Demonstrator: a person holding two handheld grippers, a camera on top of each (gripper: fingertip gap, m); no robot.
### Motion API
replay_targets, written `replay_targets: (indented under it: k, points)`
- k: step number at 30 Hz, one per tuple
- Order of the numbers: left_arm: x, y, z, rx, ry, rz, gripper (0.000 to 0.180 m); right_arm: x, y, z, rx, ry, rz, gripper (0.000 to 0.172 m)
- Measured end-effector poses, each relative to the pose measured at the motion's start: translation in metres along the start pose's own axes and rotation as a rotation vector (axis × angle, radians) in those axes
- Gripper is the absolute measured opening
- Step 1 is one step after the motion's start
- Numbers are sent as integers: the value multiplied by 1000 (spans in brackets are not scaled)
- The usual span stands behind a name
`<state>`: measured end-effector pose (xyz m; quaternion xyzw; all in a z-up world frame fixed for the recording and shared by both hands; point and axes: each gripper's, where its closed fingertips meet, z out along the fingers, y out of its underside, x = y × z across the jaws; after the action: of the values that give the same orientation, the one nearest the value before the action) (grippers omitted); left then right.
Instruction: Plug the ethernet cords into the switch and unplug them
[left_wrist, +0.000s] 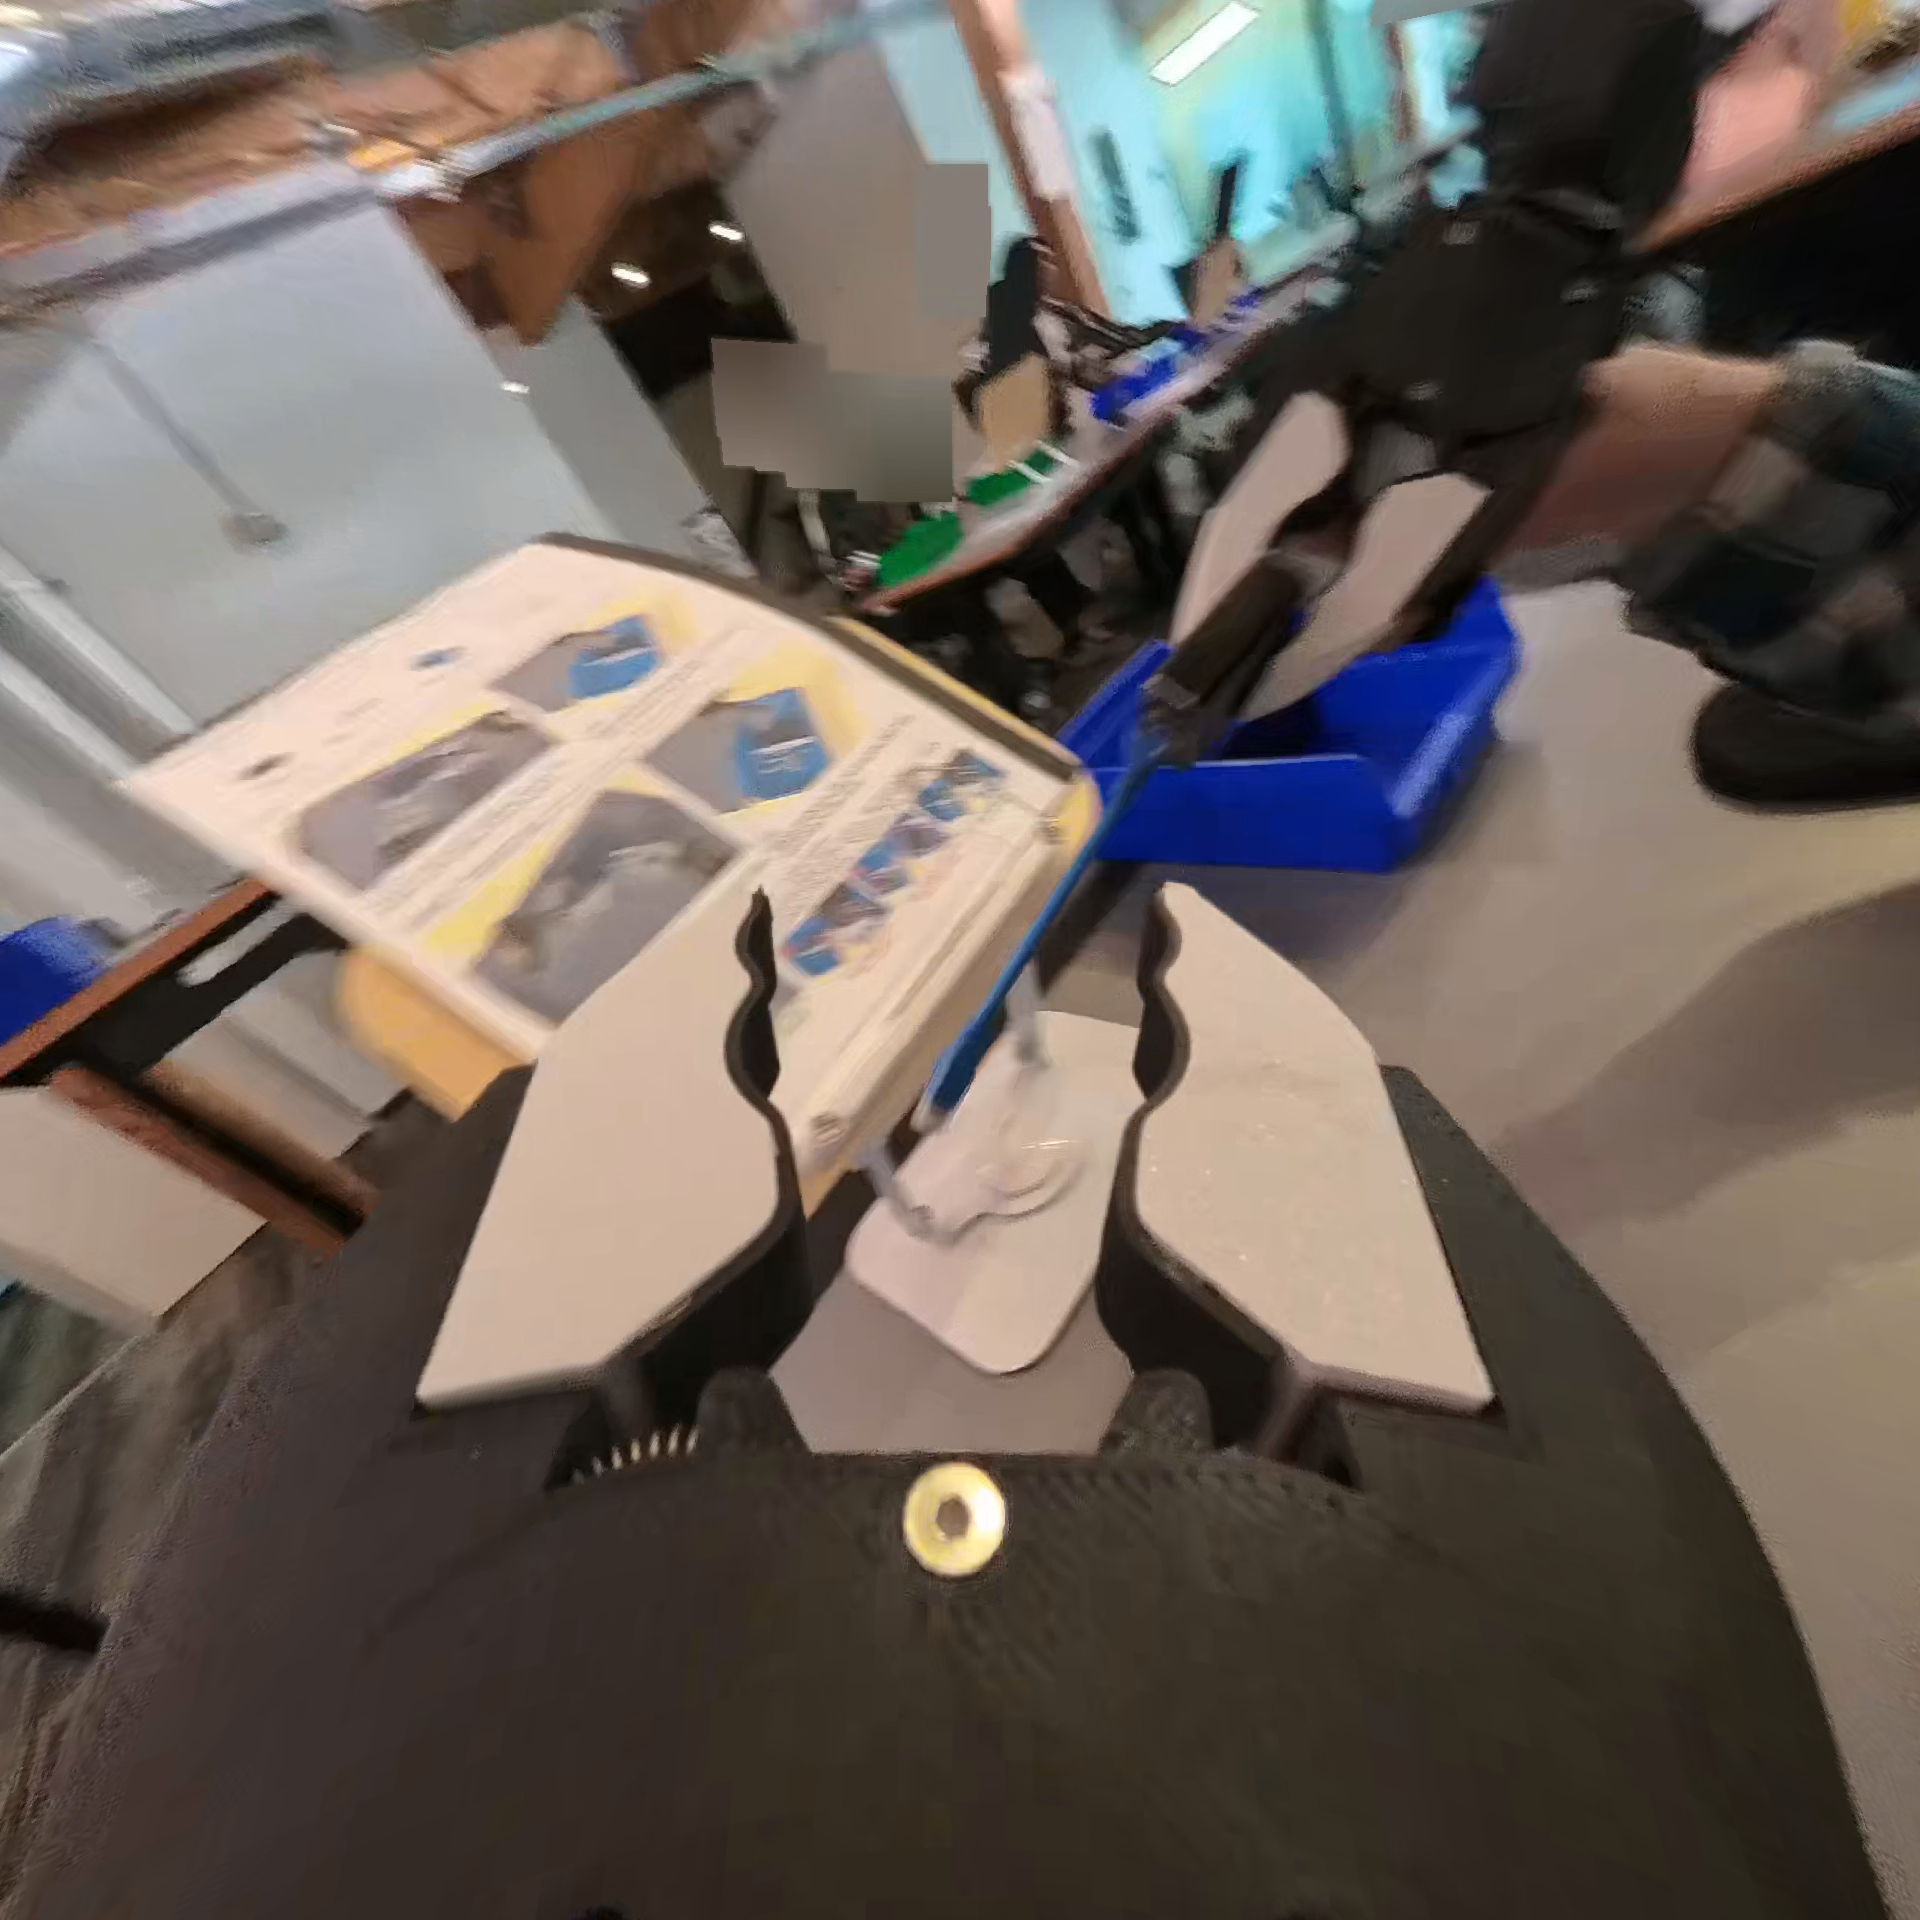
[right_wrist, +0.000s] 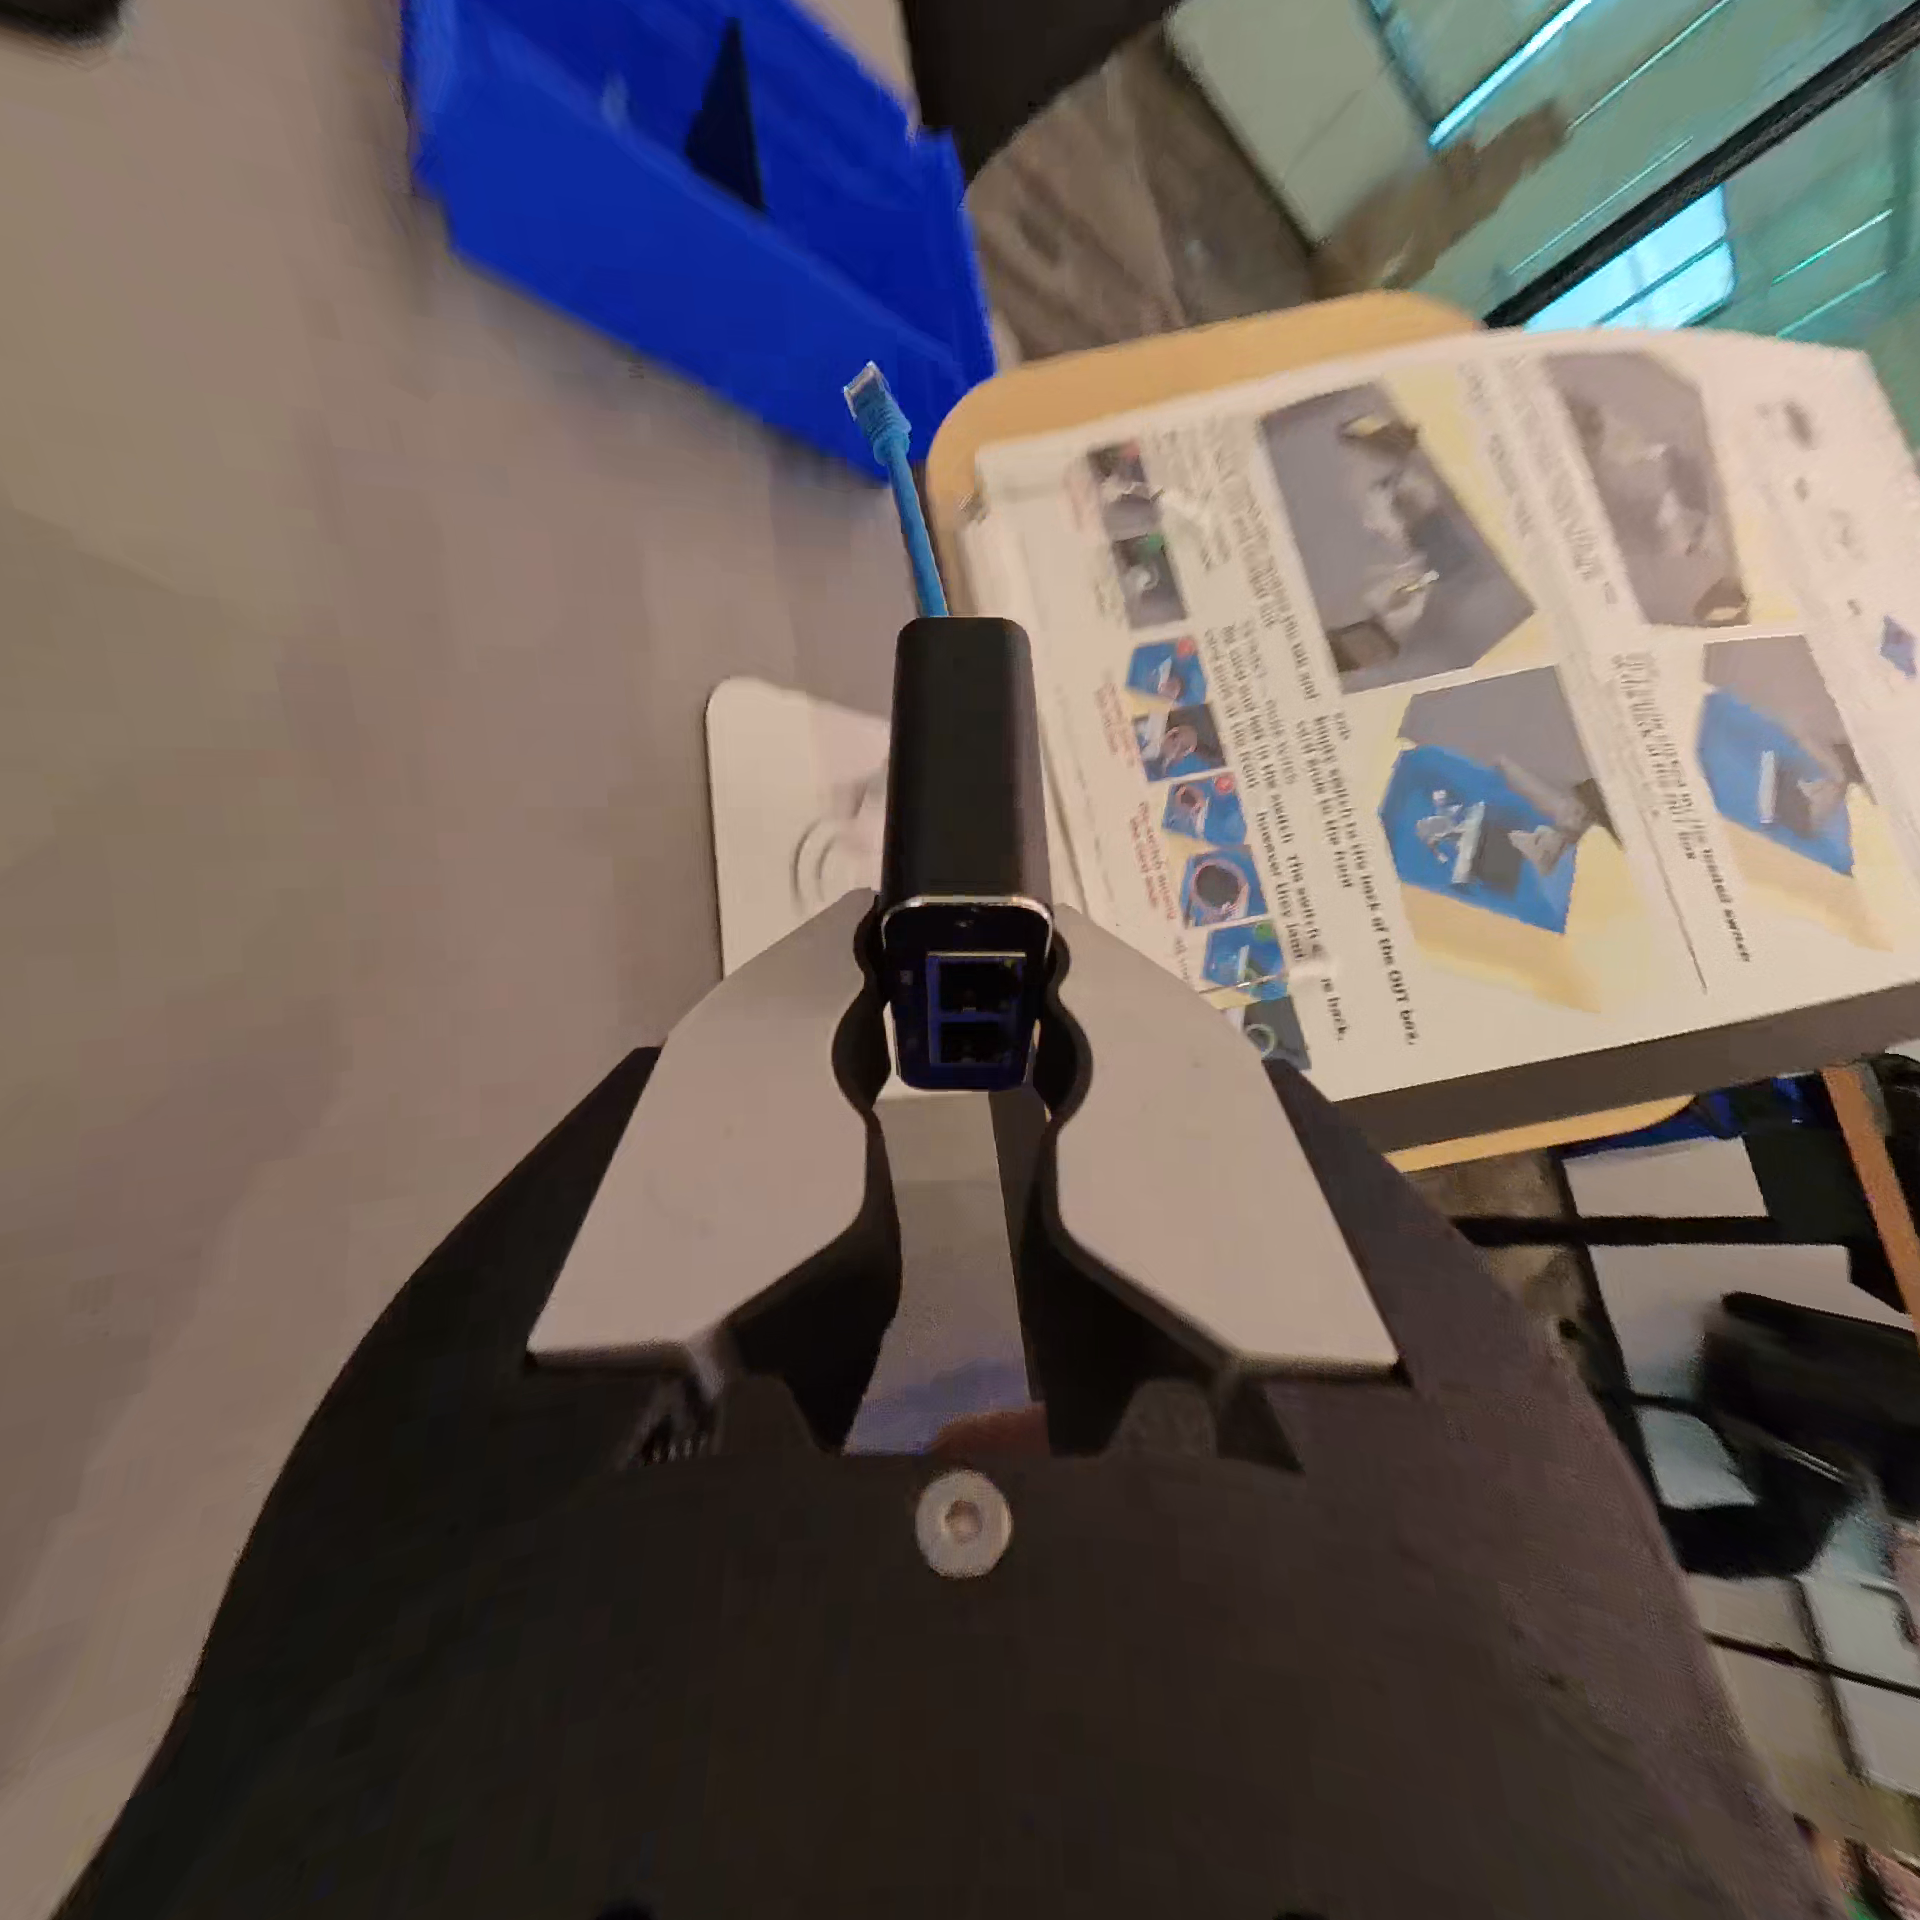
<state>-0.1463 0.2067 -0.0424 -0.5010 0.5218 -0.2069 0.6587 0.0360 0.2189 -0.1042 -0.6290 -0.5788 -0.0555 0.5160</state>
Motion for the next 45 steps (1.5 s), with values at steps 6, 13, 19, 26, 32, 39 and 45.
replay_targets:
  k: [6,13,19,26,32,39,45]
  points:
    - [89,8,86,-108,268,107,69,-40,-1,18,-108,-143,-92,24]
    - [114,20,117,-111,355,93,23,-55,-8,15,-82,-229,-90,24]
    - [107,15,113,-33,357,21,23,-51,-17,13,-26,-213,-70,25]
    - [76,-26,85,338,461,-349,22,-24,-37,-1,213,-192,129,54]
    - [84,-29,88,405,526,-387,23,-38,-63,-3,437,-382,268,40]
    - [79,-20,92,354,479,-332,30,-40,-51,4,323,-331,204,25]
    - [95,-18,96,78,437,31,48,-47,-21,16,12,-230,16,25]
